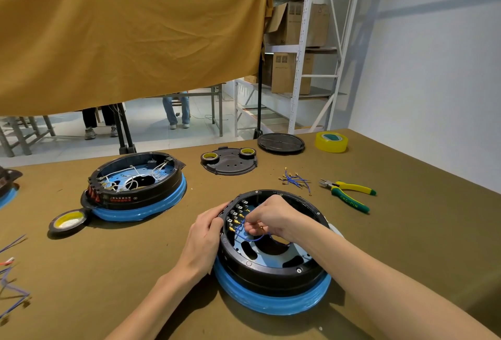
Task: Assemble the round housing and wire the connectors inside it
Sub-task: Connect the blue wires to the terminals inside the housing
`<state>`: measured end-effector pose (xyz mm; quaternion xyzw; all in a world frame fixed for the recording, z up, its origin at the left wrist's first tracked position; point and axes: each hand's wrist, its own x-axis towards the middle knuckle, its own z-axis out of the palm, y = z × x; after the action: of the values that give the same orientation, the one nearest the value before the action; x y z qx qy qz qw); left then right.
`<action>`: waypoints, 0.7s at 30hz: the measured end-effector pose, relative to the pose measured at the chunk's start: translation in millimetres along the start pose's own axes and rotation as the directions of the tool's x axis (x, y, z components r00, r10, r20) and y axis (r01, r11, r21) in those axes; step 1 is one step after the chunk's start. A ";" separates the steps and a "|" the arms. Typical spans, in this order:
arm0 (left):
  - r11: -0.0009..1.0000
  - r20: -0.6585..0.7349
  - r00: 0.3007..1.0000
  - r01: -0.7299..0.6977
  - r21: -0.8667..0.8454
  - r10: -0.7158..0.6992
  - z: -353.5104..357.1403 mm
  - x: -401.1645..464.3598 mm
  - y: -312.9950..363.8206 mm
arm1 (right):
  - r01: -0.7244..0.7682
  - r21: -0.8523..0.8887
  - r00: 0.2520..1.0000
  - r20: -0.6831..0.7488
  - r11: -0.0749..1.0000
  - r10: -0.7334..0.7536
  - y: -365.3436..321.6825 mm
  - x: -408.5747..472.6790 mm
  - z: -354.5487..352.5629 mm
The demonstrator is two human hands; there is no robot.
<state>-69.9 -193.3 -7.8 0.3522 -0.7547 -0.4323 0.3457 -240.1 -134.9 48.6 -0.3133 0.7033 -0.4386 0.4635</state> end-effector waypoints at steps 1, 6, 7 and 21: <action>1.000 0.002 1.000 -0.001 -0.014 0.001 -1.0 1.8 1.5 | -0.005 -0.004 1.000 0.009 1.000 0.005 -0.2 -0.5 -0.5; 0.991 0.148 0.989 0.037 -0.128 -0.018 -4.0 14.9 14.5 | -0.046 0.031 0.999 -0.016 0.998 0.046 -1.3 -3.6 -6.1; 0.990 0.159 0.987 0.040 -0.136 -0.018 -3.7 17.1 16.3 | -0.044 0.042 0.998 -0.033 0.998 0.046 -2.1 -3.5 -7.2; 0.991 0.123 0.992 -0.016 -0.136 0.033 3.9 23.0 7.3 | -0.103 0.232 0.994 0.071 0.967 0.089 -10.7 -13.0 -14.4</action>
<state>-86.6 -208.1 2.2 0.2911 -0.7482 -0.4992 0.3260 -248.2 -123.6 65.9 -0.2347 0.6467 -0.4862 0.5388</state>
